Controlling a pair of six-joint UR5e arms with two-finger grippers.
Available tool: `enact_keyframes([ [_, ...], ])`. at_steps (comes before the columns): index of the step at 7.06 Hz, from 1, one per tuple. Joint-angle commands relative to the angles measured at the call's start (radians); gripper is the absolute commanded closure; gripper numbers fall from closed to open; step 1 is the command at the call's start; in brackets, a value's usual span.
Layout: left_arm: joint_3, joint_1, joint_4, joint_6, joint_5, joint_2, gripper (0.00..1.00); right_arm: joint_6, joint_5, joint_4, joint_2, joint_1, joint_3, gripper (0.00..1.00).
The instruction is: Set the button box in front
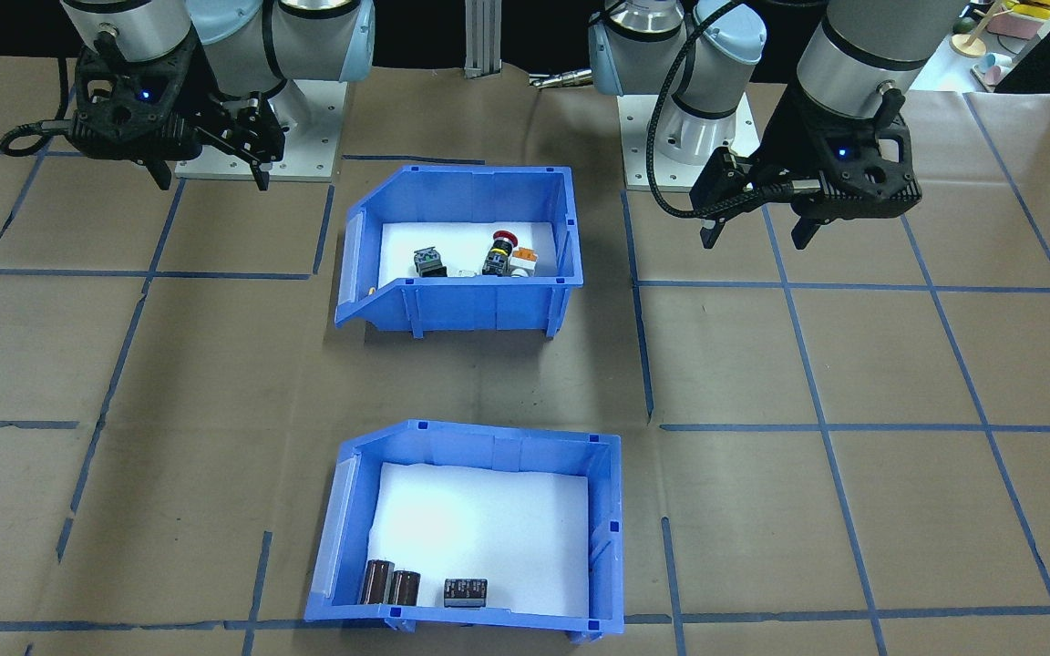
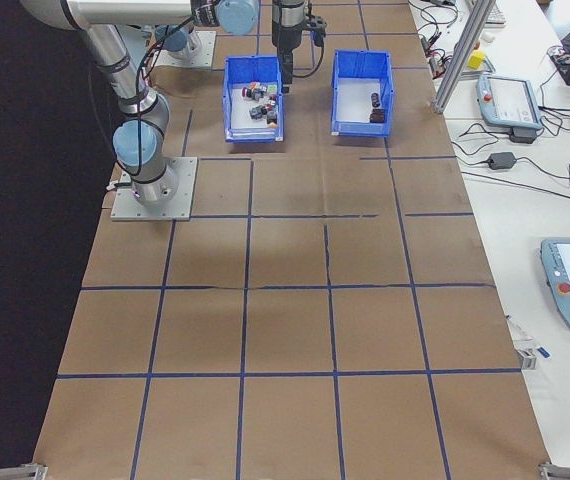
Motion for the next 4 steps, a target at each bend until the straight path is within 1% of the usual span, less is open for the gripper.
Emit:
enact_keyframes([
  [1,0.000,0.000,0.001,-0.006,-0.003,-0.009,0.01,-0.059,-0.002,0.000,0.000,0.000,0.000,0.00],
  [2,0.000,0.000,0.001,-0.006,-0.001,-0.007,0.01,-0.087,-0.004,-0.003,0.000,0.000,0.000,0.00],
  [4,-0.002,0.000,0.001,-0.006,0.000,0.002,0.01,-0.083,-0.005,-0.002,-0.002,0.000,0.000,0.00],
])
